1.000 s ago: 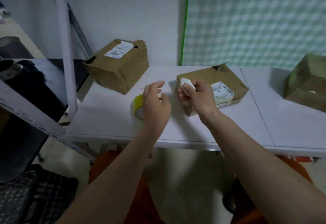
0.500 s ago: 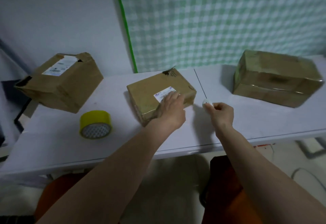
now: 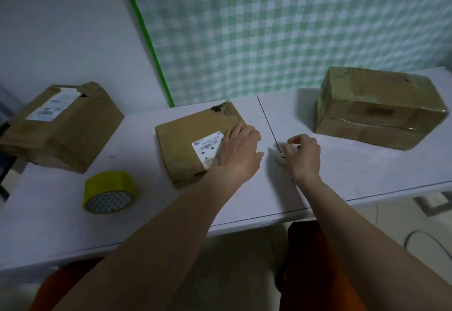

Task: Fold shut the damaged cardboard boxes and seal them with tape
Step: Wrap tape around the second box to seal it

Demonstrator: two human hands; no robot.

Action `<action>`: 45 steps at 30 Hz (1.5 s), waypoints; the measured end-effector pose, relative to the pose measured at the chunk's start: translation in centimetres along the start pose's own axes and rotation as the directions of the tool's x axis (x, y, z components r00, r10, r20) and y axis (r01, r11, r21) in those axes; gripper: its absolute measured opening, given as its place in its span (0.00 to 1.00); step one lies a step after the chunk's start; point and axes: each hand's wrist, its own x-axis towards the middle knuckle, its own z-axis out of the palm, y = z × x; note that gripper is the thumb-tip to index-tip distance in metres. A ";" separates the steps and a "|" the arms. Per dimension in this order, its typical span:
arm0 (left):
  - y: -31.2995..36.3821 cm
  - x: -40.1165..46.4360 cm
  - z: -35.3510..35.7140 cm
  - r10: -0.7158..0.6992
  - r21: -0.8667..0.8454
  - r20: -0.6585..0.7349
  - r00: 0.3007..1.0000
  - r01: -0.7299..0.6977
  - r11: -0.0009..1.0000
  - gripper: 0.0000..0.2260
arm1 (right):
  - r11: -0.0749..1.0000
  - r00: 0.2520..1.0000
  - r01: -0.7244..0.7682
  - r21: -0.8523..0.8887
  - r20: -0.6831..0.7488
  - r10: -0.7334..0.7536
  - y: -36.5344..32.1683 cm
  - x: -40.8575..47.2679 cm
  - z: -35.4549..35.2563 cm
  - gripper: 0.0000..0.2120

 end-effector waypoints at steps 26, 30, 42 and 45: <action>-5.6 -16.0 -3.0 -0.046 -0.009 -0.374 0.926 0.046 0.999 0.21 | 0.936 0.951 -0.059 0.348 0.303 -0.053 -7.0 -10.7 1.9 0.15; -5.9 -15.7 -3.6 -0.169 -0.111 -0.404 0.899 0.135 0.985 0.17 | 0.851 0.867 -0.222 0.475 0.496 -0.051 -8.2 -13.4 1.8 0.12; -7.5 -17.7 -2.2 -0.165 -0.259 -0.516 0.840 0.030 0.965 0.08 | 0.895 0.839 -0.192 0.403 0.540 -0.063 -9.7 -14.5 1.1 0.18; -7.8 -18.3 -1.6 -0.143 -0.274 -0.544 0.827 -0.014 0.962 0.07 | 0.971 0.913 0.147 0.189 0.352 -0.206 -11.6 -13.8 1.7 0.19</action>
